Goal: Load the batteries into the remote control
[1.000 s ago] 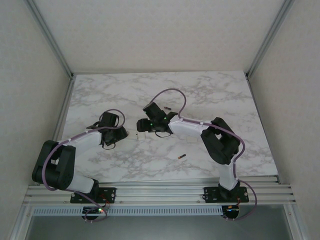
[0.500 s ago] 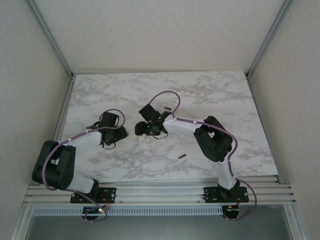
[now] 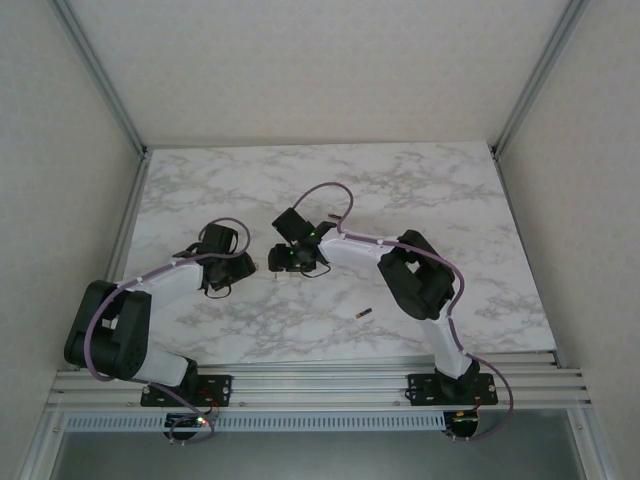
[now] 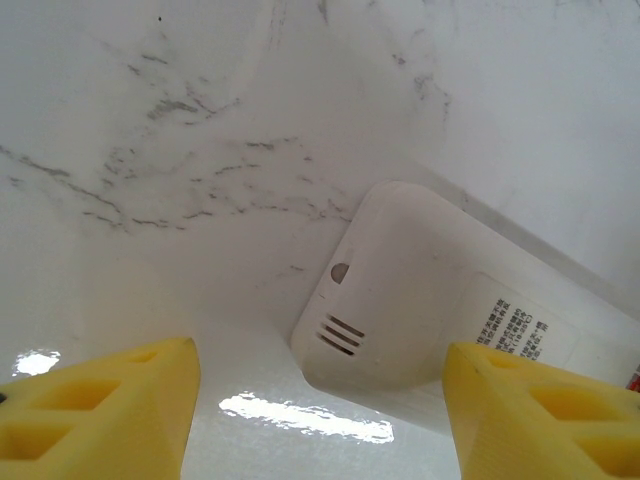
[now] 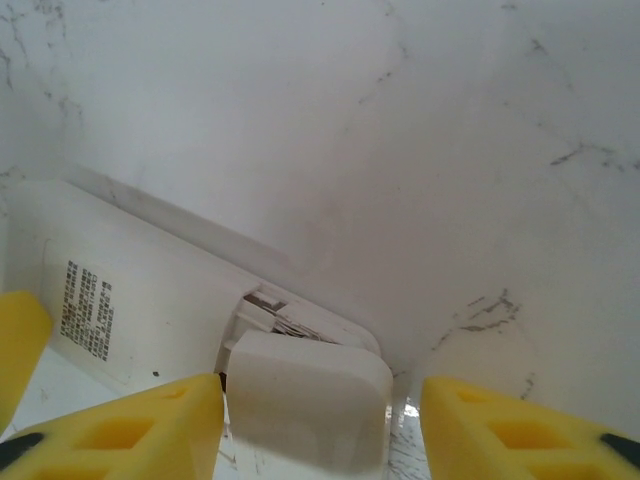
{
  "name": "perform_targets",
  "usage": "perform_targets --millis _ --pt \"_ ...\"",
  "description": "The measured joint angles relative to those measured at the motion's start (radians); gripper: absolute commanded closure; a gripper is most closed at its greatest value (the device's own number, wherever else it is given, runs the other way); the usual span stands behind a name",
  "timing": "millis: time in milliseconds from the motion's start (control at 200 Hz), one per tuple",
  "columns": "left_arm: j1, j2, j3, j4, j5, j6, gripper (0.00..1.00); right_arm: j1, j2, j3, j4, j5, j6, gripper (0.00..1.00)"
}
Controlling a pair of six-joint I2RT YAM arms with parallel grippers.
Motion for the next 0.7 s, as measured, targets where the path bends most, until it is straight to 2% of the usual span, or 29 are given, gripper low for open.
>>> perform_targets --millis 385,696 --pt "-0.002 0.0 0.0 0.0 -0.003 0.0 0.35 0.004 0.023 0.039 -0.037 0.001 0.034 0.6" --pt "-0.002 0.0 0.0 0.0 -0.007 0.0 0.36 -0.019 0.023 0.051 -0.073 0.004 0.171 0.63"
